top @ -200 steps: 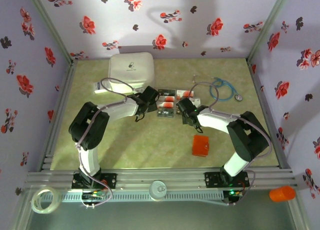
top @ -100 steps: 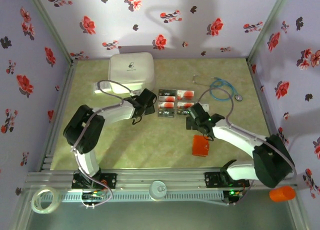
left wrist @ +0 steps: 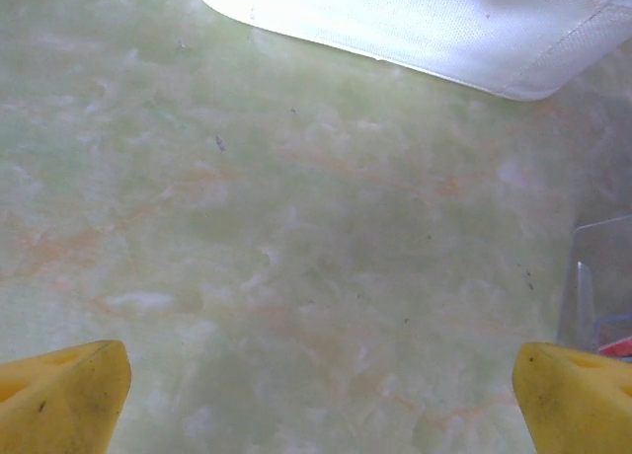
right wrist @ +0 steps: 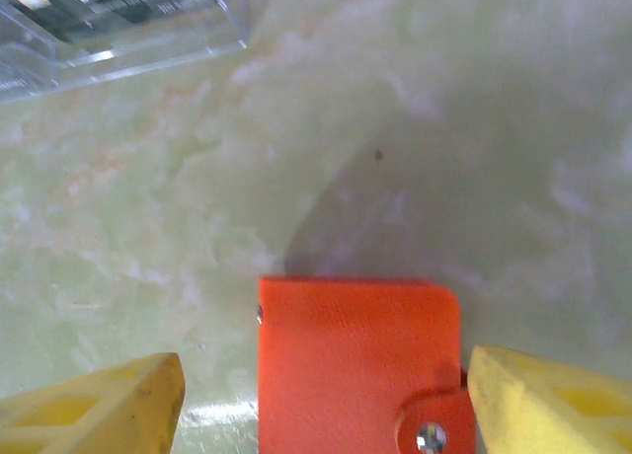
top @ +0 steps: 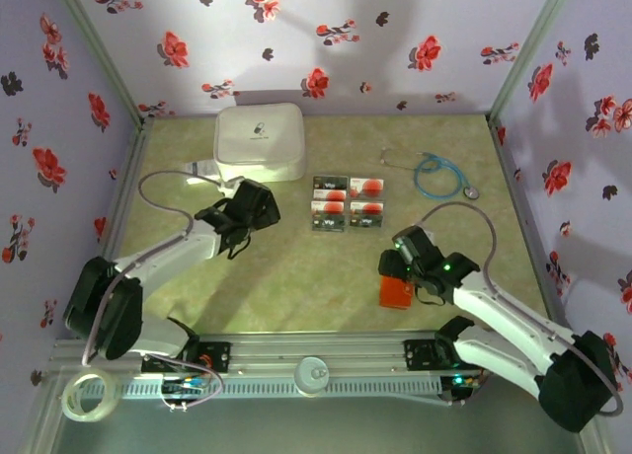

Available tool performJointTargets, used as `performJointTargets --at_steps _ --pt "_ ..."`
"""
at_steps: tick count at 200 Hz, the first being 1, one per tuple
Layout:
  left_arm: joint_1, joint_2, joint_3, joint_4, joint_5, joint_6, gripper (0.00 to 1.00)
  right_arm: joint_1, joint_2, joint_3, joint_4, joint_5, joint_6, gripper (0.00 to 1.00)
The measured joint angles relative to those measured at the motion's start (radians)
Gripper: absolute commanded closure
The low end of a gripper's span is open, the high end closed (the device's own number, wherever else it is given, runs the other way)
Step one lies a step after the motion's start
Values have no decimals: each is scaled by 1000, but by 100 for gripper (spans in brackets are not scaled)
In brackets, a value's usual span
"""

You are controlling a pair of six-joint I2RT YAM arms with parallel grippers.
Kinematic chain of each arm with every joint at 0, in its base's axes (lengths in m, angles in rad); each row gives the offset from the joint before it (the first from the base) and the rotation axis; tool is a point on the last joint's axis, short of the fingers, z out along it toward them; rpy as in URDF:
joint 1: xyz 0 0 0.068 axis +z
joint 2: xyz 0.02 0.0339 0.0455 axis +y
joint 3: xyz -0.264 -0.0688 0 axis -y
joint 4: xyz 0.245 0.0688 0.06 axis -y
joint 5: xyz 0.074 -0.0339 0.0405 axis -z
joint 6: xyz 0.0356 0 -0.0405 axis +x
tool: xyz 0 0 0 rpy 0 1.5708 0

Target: Put the credit cards into the card holder

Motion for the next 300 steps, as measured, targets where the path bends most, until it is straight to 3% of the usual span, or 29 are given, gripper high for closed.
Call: performJointTargets --at_steps 64,154,226,259,300 --pt "0 -46 -37 0 38 0 0 -14 -168 -91 -149 -52 119 43" --pt "0 -45 -38 1 64 3 0 -24 -160 -188 -111 -178 217 56" --pt "0 -40 -39 11 67 3 0 -40 -163 -192 -63 -213 239 59" --pt "0 -23 -40 19 72 3 0 -50 -174 -192 -62 -220 239 69" --pt "0 -16 -44 26 79 3 0 -70 -176 -192 -48 -233 245 100"
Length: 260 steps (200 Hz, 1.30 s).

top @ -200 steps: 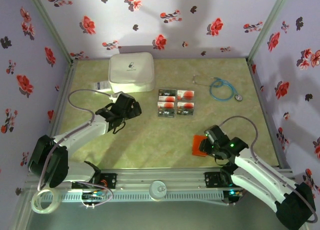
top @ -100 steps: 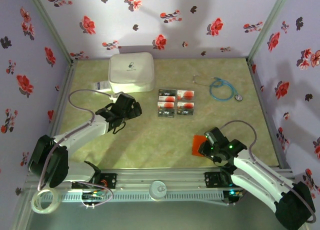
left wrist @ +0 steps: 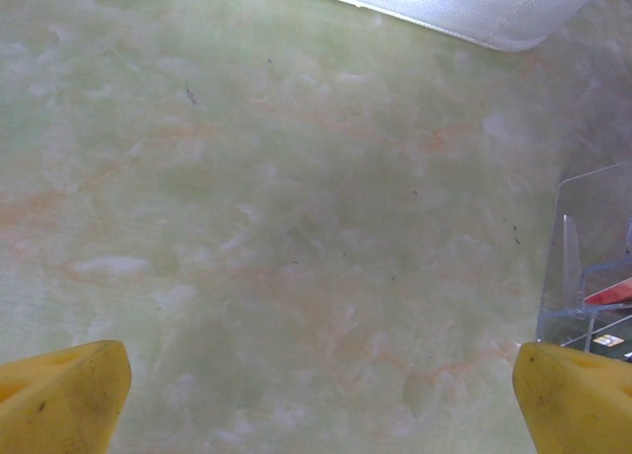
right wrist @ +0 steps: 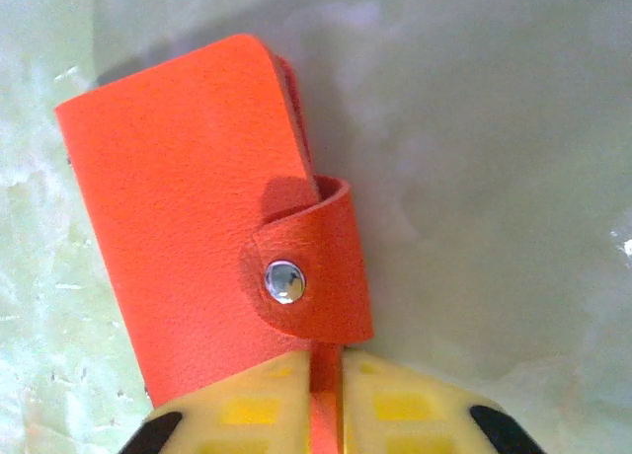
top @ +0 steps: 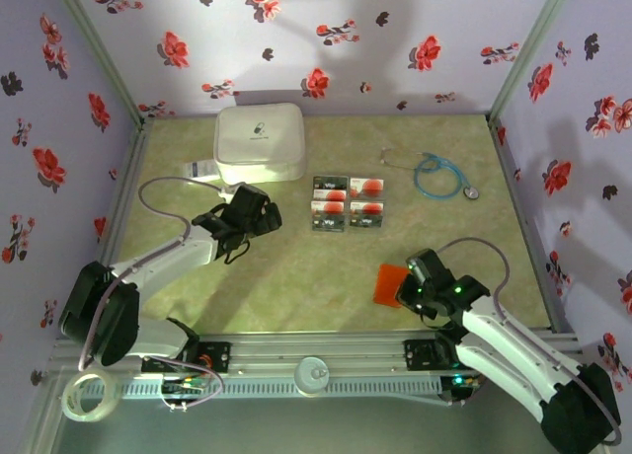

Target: Put the credit cards into the card holder

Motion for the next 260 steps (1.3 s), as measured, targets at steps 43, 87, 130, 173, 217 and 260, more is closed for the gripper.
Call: performJointTargets --at_steps 43,87,130,173,217,260 --pt "0 0 -1 1 1 0 0 -29 3 5 60 -38 -4 100" --pt "14 -35 -30 26 63 0 0 -30 168 120 264 -191 -30 100" --pt "92 -117 -101 146 256 -29 0 -19 363 316 486 -312 -32 100" --pt "139 -192 -182 332 440 -117 0 21 539 457 718 -378 26 100" --pt "164 -227 -239 525 517 -227 0 80 666 529 881 -405 101 100" --pt "179 -200 -278 705 549 -325 8 119 718 534 1003 -418 171 100"
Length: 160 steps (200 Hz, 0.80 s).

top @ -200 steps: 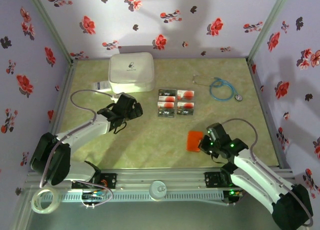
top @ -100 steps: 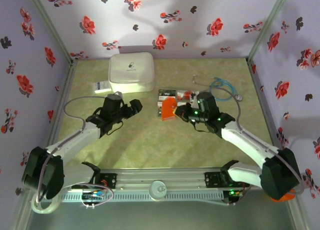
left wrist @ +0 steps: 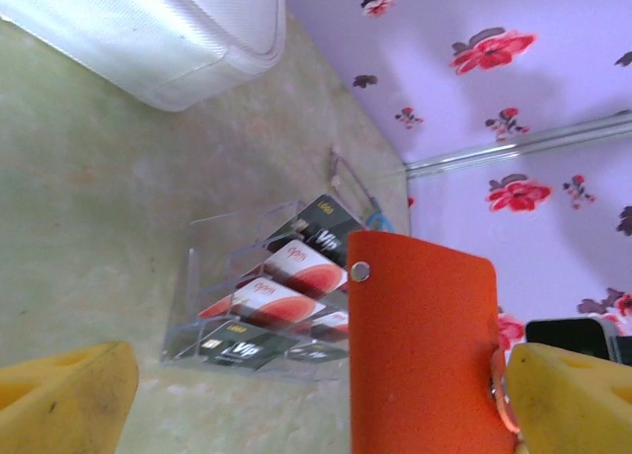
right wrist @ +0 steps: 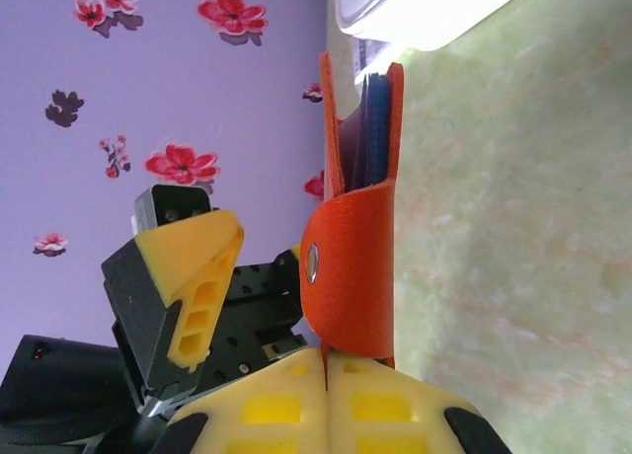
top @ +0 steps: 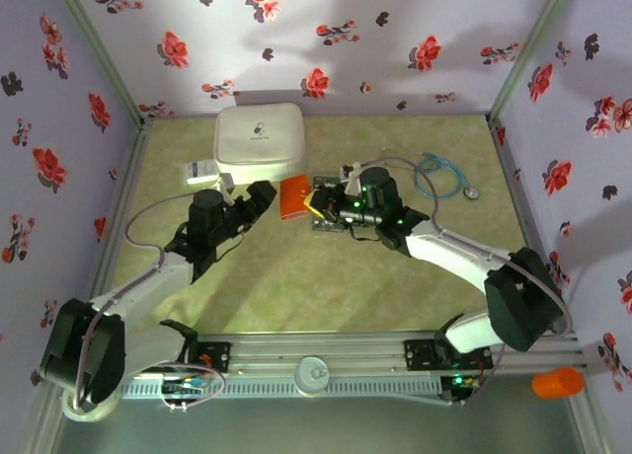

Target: Put the credit cards into the card holder

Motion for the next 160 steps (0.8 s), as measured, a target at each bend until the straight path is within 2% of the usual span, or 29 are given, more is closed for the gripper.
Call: performJointTargets --at_steps 75,160 --pt "3 106 -2 210 29 -109 26 24 29 0 97 -3 59 100" --pt "3 119 -3 280 41 -147 50 38 59 0 144 -11 85 100"
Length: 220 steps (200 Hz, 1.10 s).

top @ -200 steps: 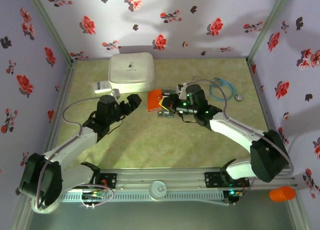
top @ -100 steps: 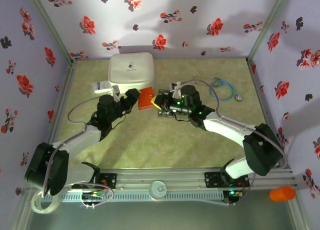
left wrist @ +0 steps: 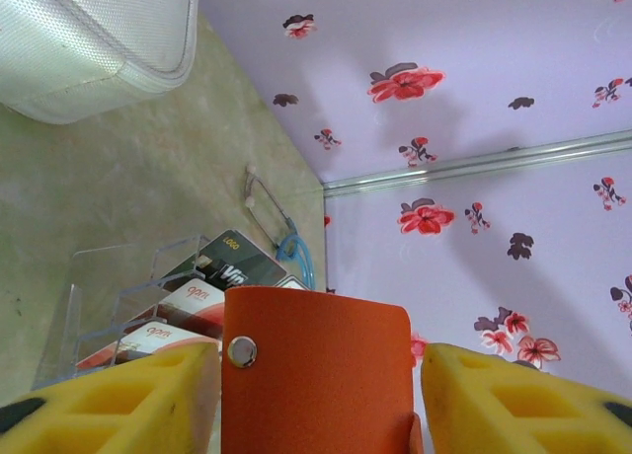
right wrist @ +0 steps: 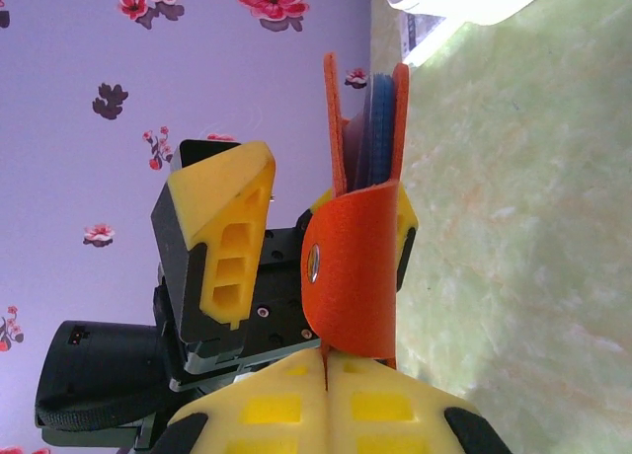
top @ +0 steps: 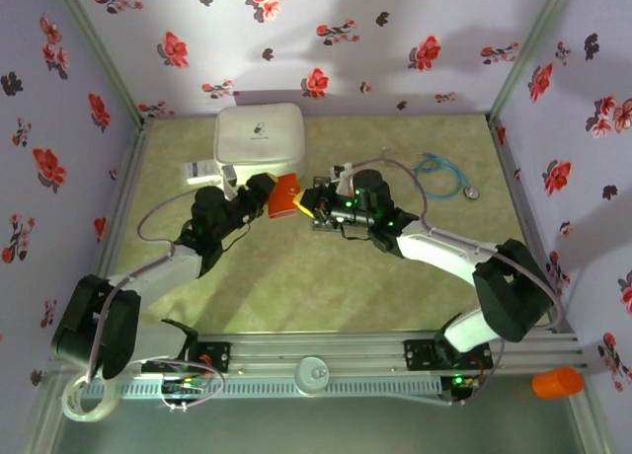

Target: Put the credit cards into the card holder

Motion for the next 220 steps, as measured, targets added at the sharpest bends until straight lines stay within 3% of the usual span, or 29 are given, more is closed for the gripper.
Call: performJointTargets --at_steps 50,82,87,109,126,170,220 --pt "0 0 -8 29 6 -3 71 2 16 0 23 -7 15 100" --pt "2 12 -19 50 13 -5 96 2 28 0 30 -8 18 100" --pt "2 13 -19 53 13 -7 100 2 30 0 30 -9 17 95" --pt "4 14 -25 68 17 -5 100 2 34 3 2 -11 1 61" --pt "4 14 -34 63 21 2 100 1 19 23 -111 5 -74 47" --pt "3 -3 -35 -4 21 70 100 6 -69 182 -594 205 -370 37" --pt "-40 -69 -26 -142 -4 156 100 72 -4 346 -821 374 -531 36"
